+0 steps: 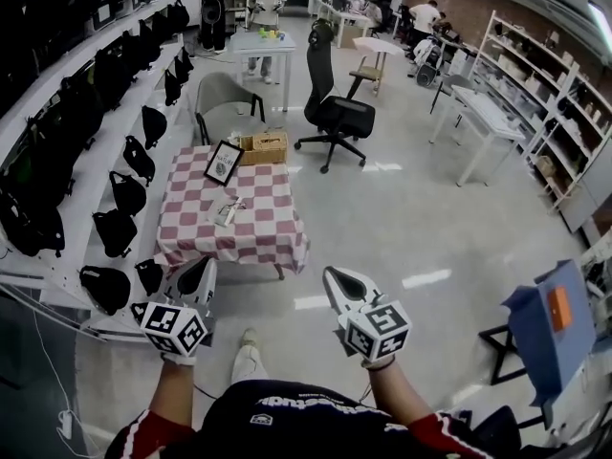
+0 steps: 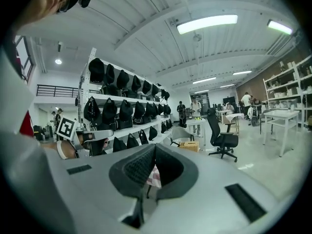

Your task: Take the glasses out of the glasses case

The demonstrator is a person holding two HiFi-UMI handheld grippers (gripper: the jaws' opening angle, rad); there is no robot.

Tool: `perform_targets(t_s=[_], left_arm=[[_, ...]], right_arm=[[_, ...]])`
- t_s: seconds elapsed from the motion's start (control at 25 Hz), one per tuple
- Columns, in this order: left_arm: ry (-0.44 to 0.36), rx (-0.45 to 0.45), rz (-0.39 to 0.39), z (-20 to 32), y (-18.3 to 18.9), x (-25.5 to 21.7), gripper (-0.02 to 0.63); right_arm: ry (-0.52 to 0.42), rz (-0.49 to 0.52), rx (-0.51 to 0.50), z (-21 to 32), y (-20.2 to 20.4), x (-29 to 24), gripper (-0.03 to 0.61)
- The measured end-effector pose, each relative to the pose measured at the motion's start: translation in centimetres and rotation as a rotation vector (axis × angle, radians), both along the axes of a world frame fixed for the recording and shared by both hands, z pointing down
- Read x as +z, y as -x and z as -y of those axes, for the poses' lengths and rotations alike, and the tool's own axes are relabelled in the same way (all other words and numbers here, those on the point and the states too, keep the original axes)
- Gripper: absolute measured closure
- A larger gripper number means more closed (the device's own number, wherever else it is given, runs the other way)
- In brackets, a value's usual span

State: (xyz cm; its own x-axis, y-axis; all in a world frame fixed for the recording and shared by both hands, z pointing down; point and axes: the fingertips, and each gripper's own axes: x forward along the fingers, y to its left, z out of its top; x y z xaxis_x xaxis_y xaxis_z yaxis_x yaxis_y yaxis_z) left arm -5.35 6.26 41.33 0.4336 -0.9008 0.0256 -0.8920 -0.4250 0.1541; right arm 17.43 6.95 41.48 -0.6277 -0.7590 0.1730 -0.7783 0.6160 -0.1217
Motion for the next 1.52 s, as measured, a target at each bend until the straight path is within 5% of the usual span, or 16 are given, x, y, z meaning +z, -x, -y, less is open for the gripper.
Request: perform_targets(t_s=[0.4, 1.04, 1.52], left_arm=[[0.011, 0.027, -0.027, 8.8, 2.2, 0.5, 0.607], [-0.005, 0.064, -0.036, 25.5, 10.6, -0.6, 0.607], [0.012, 0.084, -0.029, 30.8, 14.3, 0.9, 0.607]], right_arm=[[0.012, -0.015, 0.034, 8.2, 2.1, -0.4, 0.575], [0.034, -0.066, 0.035, 22.1, 11.9, -0.5, 0.575], [0.042, -0.110, 0.069, 27.6, 15.3, 0.0, 0.575]])
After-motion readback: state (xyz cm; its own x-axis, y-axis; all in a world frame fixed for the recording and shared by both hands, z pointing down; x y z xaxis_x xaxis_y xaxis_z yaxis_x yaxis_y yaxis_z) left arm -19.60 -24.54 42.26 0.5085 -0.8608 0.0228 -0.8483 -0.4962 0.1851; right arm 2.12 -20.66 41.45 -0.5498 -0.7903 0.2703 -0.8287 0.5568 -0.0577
